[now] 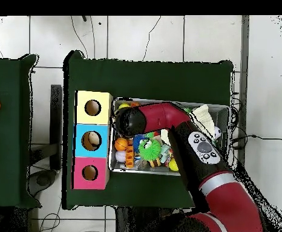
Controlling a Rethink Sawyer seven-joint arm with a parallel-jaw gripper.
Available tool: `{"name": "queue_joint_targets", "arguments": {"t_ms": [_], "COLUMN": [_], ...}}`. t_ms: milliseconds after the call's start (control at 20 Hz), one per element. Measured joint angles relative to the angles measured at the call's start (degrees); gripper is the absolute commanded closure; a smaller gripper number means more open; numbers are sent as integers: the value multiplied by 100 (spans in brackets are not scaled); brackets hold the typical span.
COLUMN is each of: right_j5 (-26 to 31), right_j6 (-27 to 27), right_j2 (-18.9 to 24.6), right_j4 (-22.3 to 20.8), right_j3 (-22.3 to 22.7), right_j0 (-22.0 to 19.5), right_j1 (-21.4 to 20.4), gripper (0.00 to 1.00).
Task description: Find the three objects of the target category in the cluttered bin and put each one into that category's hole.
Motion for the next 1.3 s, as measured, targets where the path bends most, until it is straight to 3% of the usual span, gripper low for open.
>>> {"name": "queue_joint_targets", "arguments": {"t_ms": [200, 1300], "right_j5": [262, 282], "right_j6": [0, 0], "right_j2": [30, 49], "right_j4": [0, -49], "right_j3": [0, -192], "right_j0": [-54, -71], "right_j1": [4, 191], "gripper": [0, 0]}}
